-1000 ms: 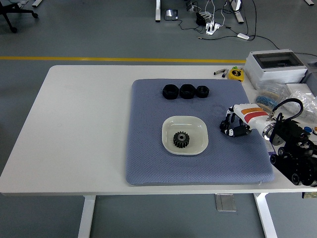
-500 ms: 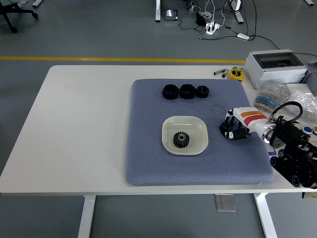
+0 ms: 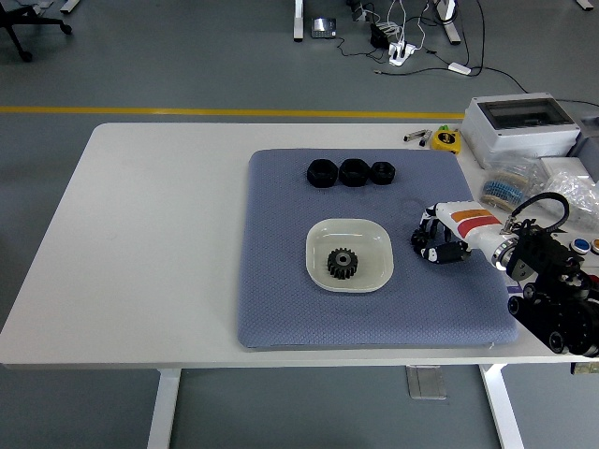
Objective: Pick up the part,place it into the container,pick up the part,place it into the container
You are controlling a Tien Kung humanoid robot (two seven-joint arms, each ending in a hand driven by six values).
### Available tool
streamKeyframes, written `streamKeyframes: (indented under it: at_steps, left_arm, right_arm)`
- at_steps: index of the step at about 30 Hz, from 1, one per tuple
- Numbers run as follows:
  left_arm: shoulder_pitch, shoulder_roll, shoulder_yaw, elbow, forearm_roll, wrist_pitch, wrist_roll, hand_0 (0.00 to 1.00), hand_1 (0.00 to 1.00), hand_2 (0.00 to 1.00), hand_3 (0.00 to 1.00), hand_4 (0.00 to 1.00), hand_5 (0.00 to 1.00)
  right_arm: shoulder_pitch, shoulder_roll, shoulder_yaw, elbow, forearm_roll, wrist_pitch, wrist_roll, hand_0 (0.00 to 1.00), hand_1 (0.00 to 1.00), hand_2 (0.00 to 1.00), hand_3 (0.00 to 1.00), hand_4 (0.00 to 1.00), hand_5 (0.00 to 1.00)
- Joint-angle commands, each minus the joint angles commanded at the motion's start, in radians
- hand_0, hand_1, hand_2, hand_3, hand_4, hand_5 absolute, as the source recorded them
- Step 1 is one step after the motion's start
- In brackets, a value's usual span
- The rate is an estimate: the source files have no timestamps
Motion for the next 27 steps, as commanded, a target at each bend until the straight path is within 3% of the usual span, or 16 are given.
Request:
streamKeyframes:
  at_steps: [11, 27]
  left_arm:
    - [0.005, 0.0, -0.006, 0.001, 0.007, 0.0, 0.002, 0.705, 0.712, 0.75, 0.655, 0.679, 0.672]
    - [0.009, 0.003, -0.008, 0.001, 0.011, -0.002, 0.001, 0.706, 0.711, 0.749, 0.655, 0.68, 0.671]
  right_arm:
    - [-0.003, -0.018, 0.052, 0.042, -0.041, -0.004, 0.001, 0.131, 0.233, 0.371, 0.461, 0.842, 0.18]
    - [0.003, -0.04, 0.11, 0.122, -0.091, 0.01, -0.003, 0.129, 0.225, 0.367, 0.462, 0.828, 0.139]
